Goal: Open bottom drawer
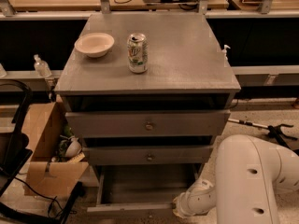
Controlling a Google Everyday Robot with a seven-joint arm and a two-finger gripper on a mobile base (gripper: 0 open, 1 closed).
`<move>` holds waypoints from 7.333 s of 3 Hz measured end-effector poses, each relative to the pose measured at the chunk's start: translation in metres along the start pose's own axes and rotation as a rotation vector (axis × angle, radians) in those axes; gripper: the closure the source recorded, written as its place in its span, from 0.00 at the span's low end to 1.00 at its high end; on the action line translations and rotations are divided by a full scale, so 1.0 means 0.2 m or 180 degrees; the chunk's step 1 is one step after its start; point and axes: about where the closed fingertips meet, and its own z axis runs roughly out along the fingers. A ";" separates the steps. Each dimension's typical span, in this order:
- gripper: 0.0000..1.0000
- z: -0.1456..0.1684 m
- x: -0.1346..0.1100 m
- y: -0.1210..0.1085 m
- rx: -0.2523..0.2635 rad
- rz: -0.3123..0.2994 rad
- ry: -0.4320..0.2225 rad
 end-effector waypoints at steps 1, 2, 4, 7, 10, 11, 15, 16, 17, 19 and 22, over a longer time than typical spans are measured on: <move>1.00 -0.01 0.00 0.00 0.0000 0.0000 0.0000; 1.00 -0.01 0.00 0.00 -0.0002 0.0001 0.0000; 1.00 -0.01 -0.01 0.09 -0.0090 0.0034 -0.0005; 1.00 -0.01 -0.02 0.18 -0.0190 0.0012 -0.0017; 1.00 -0.01 -0.04 0.24 -0.0260 -0.0024 -0.0030; 1.00 -0.01 -0.04 0.23 -0.0260 -0.0024 -0.0030; 0.04 -0.01 -0.04 0.23 -0.0263 -0.0024 -0.0031; 0.02 0.00 -0.05 0.24 -0.0269 -0.0025 -0.0032; 0.02 0.00 -0.05 0.24 -0.0270 -0.0025 -0.0032; 0.44 0.02 -0.05 0.31 -0.0366 0.0022 -0.0012; 1.00 0.01 -0.06 0.31 -0.0383 0.0022 -0.0007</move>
Offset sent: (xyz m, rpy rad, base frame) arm -0.2984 0.0301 -0.0884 0.0504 0.4883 -0.1089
